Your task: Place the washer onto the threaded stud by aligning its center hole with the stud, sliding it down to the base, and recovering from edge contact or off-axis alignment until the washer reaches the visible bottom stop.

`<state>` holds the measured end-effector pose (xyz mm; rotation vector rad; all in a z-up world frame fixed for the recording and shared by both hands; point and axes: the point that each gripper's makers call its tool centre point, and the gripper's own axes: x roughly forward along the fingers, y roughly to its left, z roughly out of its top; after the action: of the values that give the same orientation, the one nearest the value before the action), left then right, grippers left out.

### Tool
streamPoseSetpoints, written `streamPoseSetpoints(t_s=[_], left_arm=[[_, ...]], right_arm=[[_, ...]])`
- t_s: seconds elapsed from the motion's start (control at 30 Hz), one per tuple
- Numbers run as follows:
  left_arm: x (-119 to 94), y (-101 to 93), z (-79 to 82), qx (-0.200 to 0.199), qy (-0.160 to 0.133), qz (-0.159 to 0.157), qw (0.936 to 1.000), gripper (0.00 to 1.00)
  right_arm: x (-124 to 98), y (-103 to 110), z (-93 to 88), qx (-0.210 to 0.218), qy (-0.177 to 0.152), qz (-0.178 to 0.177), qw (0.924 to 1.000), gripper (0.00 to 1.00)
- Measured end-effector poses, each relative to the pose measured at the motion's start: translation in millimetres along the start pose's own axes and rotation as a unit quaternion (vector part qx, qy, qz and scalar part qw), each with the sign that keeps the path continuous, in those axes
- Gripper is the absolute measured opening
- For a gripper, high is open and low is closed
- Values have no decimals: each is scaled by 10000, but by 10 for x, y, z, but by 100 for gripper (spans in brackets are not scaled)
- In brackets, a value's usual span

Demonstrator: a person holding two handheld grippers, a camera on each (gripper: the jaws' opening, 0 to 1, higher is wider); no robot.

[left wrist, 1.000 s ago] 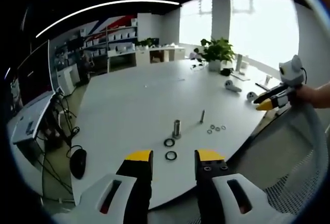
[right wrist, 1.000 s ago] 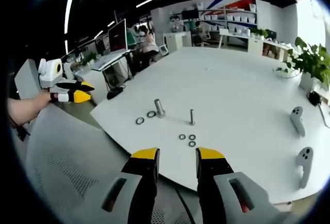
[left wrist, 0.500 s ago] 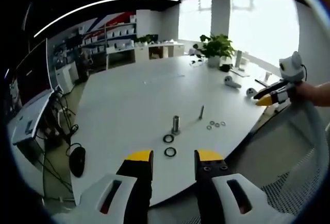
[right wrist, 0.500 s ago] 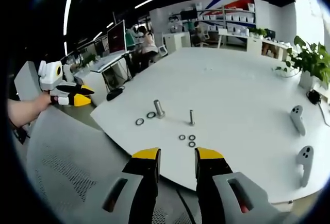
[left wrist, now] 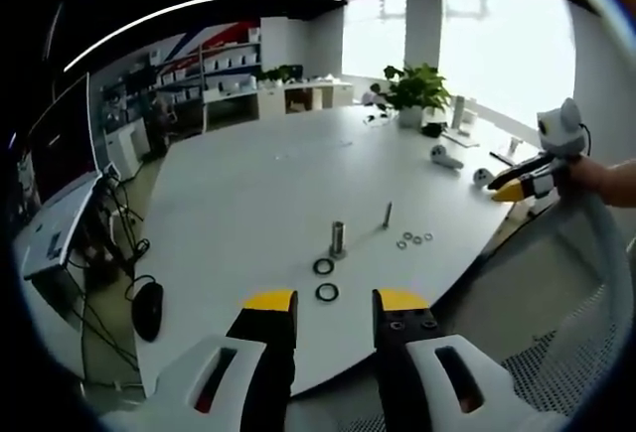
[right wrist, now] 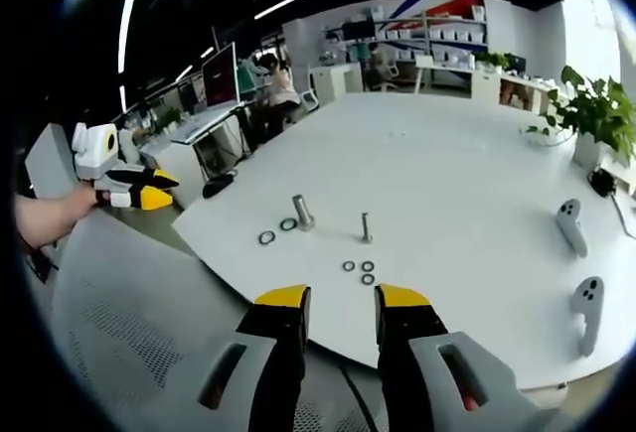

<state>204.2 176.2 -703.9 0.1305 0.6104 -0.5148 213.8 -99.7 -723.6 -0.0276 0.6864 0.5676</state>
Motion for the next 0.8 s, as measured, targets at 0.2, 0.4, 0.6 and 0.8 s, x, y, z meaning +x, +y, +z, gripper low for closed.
streamPoseSetpoints(t_s=[0.2, 0.4, 0.6, 0.8], left_arm=[[16, -28, -29, 37, 91, -49, 9999, 28], [21, -31, -65, 37, 183, -40, 9998, 29], [18, -1, -61, 14, 156, 0, 9999, 29], [25, -3, -84, 27, 209, -13, 9998, 29]], right_arm=[[-1, 2, -23, 22, 36, 12, 10000, 28], [-1, 10, -3, 17, -12, 34, 10000, 28], [0, 20, -5, 4, 1, 46, 10000, 28], [3, 28, -2, -14, -11, 69, 10000, 28]])
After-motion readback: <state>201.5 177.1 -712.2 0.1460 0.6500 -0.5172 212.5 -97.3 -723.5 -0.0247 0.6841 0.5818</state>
